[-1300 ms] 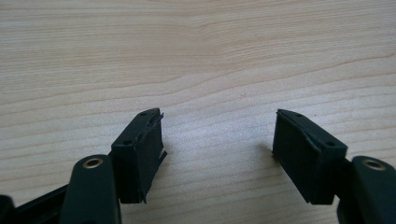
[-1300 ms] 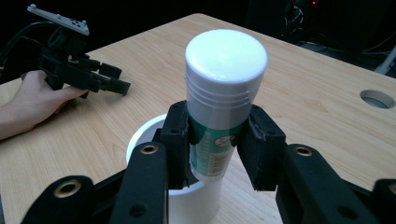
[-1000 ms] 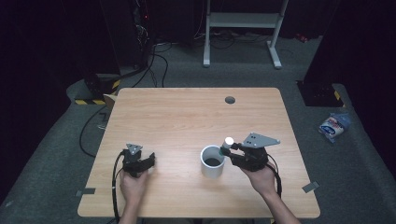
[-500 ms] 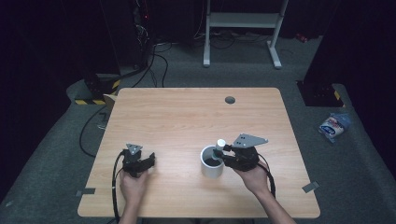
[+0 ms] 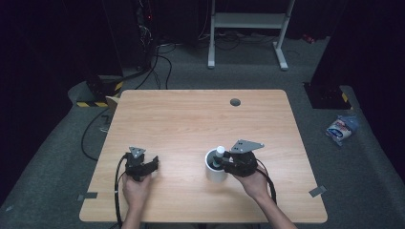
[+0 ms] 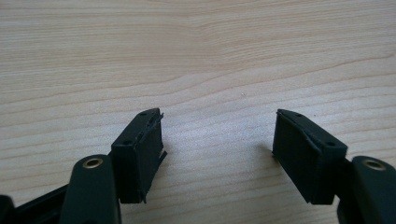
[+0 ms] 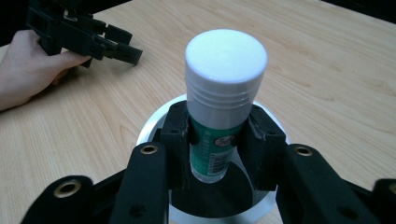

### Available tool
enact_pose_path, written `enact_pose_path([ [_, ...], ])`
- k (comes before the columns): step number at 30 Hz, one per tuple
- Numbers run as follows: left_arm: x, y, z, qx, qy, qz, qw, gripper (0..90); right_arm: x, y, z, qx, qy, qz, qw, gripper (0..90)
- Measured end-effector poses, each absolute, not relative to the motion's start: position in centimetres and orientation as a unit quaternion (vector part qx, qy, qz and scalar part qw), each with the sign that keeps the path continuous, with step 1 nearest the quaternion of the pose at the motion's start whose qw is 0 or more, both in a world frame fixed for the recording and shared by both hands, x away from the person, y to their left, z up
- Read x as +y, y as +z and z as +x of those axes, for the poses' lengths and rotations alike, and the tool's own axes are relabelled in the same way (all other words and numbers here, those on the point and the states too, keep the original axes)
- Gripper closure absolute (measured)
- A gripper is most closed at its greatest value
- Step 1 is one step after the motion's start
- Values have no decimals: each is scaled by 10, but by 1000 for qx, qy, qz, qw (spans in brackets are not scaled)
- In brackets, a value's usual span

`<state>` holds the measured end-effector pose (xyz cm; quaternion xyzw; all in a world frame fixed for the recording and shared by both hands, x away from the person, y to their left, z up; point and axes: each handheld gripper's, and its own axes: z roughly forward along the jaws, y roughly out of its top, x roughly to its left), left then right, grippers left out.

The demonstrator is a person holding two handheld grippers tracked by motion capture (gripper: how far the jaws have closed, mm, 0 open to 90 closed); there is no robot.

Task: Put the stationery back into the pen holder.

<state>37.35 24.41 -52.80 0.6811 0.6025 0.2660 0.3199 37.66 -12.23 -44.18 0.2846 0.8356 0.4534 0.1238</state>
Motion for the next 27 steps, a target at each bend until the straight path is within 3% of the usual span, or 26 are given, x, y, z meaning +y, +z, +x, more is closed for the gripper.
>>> enact_pose_path([
  [27,244,-528,373,602,266,683,318,330,-113,-460,378,852,418,286,135,630],
])
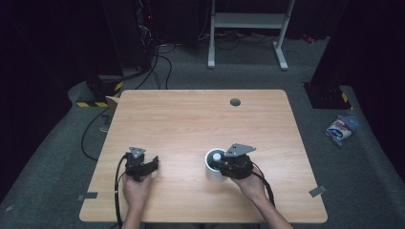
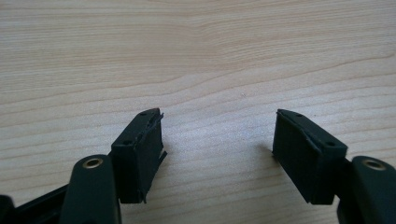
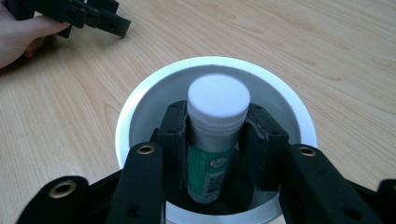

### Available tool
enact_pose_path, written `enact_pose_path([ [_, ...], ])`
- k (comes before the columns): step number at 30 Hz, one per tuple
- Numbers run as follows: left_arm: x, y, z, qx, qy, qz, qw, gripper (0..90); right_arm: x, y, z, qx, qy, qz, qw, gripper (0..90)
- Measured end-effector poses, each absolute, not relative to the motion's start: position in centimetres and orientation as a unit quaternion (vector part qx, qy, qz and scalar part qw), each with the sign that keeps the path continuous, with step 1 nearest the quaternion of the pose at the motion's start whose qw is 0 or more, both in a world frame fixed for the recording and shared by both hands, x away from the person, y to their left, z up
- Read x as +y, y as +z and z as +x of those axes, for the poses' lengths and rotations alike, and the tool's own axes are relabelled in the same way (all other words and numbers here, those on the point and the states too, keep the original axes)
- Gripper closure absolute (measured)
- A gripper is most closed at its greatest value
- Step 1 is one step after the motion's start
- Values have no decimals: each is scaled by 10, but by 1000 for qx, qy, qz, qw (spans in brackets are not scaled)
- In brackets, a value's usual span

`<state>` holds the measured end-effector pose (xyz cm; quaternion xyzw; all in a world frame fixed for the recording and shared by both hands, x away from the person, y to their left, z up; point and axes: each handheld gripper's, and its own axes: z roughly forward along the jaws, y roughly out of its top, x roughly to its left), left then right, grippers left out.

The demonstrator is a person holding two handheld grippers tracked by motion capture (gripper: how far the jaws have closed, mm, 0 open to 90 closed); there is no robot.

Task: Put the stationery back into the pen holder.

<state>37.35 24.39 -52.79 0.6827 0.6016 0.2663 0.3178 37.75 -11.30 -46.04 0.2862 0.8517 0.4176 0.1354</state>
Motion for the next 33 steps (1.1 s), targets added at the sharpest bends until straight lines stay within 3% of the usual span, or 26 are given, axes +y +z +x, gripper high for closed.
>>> enact_pose_path([
  [33,244,-528,374,602,267,682,318,331,-121,-446,370,837,445,279,150,481],
])
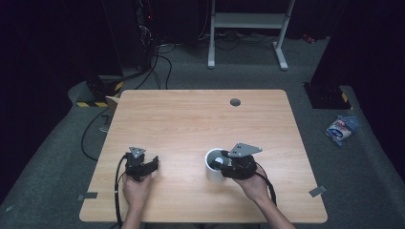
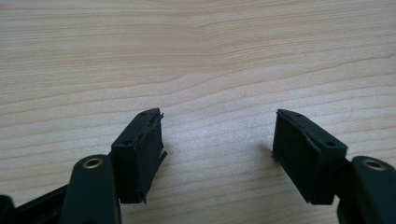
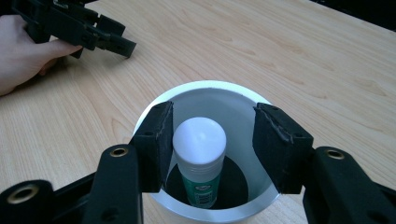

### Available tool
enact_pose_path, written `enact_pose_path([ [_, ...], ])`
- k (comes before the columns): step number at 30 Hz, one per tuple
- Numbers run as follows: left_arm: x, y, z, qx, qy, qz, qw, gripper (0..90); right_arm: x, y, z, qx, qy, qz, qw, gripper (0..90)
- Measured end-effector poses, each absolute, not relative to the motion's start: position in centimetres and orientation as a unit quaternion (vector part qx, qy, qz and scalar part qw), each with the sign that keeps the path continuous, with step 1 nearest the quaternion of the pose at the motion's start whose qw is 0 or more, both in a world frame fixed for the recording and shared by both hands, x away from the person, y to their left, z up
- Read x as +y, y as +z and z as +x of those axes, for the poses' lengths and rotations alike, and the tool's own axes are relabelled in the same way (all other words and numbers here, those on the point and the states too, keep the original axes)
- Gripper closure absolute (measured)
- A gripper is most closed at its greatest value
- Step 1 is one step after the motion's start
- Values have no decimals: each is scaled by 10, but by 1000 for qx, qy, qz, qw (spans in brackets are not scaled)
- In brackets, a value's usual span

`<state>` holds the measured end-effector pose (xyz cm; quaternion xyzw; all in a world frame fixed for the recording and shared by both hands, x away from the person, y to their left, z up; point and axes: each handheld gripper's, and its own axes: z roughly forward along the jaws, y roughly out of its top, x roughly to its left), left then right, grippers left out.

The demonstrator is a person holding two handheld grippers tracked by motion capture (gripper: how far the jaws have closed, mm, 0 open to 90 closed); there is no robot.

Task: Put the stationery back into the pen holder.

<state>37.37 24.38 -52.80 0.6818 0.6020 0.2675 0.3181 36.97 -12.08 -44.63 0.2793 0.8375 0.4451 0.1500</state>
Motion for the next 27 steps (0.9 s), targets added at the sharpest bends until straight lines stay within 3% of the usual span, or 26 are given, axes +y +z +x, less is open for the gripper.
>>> enact_pose_path([
  [27,243,-528,374,602,268,683,316,330,-143,-432,367,813,479,289,159,454],
])
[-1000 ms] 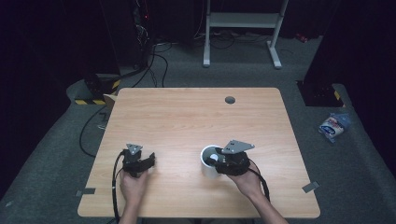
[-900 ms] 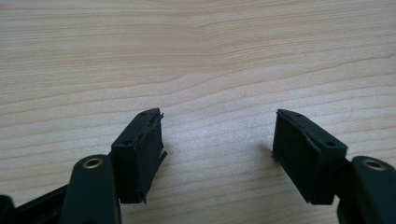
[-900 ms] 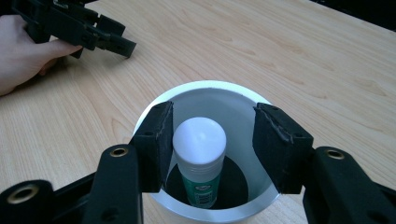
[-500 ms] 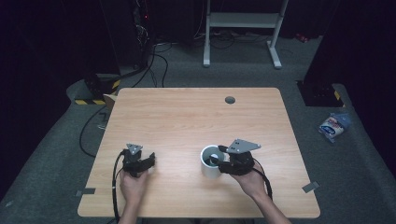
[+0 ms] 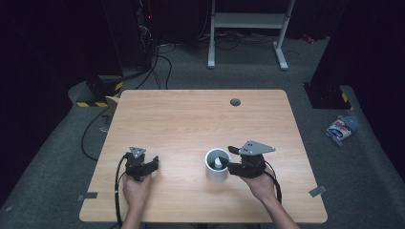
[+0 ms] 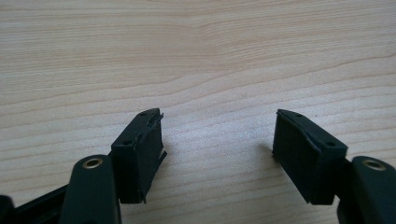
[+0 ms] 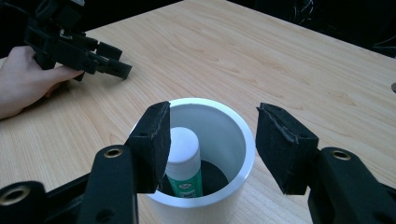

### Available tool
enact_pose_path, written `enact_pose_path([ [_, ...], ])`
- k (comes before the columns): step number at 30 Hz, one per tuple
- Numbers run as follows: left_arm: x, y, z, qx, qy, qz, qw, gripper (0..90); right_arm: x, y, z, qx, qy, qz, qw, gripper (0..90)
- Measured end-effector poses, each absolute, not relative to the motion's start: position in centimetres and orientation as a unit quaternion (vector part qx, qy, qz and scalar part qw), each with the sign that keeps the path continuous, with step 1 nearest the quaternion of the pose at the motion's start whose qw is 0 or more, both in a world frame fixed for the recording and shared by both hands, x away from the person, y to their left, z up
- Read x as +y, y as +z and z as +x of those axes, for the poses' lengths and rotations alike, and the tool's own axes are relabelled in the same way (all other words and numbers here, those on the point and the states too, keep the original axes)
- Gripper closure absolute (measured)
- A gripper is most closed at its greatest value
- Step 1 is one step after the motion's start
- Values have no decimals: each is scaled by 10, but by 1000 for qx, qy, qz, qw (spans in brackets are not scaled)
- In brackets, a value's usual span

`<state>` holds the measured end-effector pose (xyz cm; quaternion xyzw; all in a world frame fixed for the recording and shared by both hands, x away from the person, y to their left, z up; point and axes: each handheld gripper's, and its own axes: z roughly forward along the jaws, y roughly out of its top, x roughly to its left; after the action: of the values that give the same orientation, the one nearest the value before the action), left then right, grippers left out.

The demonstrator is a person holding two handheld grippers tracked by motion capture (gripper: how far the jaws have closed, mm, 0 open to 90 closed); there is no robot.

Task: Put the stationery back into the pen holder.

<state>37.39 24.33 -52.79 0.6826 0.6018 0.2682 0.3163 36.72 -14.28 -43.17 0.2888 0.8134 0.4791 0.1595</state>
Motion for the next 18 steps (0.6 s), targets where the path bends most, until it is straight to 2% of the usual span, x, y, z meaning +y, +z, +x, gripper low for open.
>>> enact_pose_path([
  [18,244,-528,374,601,267,684,316,329,-156,-428,369,804,482,305,167,456],
])
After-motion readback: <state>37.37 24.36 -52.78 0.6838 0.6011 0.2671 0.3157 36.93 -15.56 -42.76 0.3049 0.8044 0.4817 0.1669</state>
